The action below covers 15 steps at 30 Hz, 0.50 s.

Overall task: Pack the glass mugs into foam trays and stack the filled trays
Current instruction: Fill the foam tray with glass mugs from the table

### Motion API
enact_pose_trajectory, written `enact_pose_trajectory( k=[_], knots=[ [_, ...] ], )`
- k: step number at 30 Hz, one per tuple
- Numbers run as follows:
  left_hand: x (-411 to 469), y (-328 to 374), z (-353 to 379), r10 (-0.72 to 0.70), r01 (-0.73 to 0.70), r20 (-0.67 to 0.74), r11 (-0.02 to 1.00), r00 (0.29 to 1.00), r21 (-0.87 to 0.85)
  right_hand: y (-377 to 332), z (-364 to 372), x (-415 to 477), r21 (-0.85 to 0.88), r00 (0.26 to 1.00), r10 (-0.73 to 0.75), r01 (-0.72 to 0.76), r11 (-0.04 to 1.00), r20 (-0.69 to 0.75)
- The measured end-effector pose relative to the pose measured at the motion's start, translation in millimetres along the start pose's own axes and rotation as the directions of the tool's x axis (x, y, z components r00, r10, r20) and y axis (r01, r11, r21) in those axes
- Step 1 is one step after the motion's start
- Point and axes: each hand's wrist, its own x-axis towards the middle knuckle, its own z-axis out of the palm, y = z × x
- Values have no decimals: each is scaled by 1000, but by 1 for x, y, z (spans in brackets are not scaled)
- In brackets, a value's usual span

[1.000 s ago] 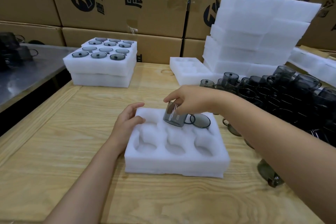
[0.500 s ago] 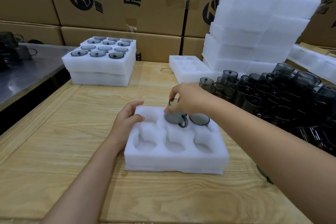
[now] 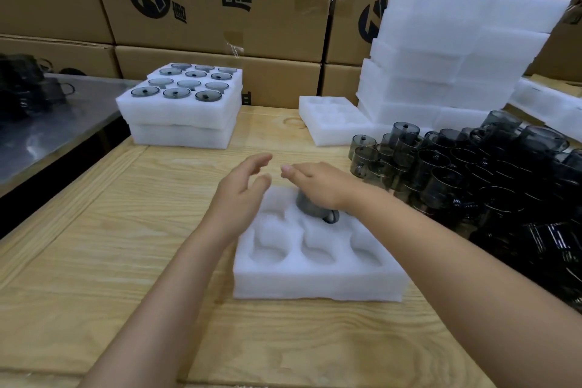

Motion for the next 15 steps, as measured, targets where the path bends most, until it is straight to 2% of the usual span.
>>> enact_pose_trajectory(
  k=[2, 4, 7, 9, 12, 15],
  knots=[
    [3, 12, 13, 62, -74, 106, 990, 992, 119, 4, 1, 2, -102, 999, -36, 40, 994, 38],
    [6, 17, 29, 58, -101, 187, 968, 981, 229, 2, 4, 5, -190, 997, -41, 51, 980, 58],
    [6, 20, 40, 32, -60, 193, 988, 981, 143, 8, 12, 9, -183, 998, -45, 53, 982, 51],
    [5, 16, 43, 48, -89, 217, 979, 975, 184, 16, 17, 9, -250, 993, -95, 108, 962, 63],
    [2, 7, 46, 55, -219, 326, 844, 944, 490, 24, 26, 10, -512, 979, -95, 175, 841, 180],
    [1, 3, 48, 17, -224, 344, 790, 939, 570, 26, 30, 11, -605, 980, -72, 171, 778, 184]
  ],
)
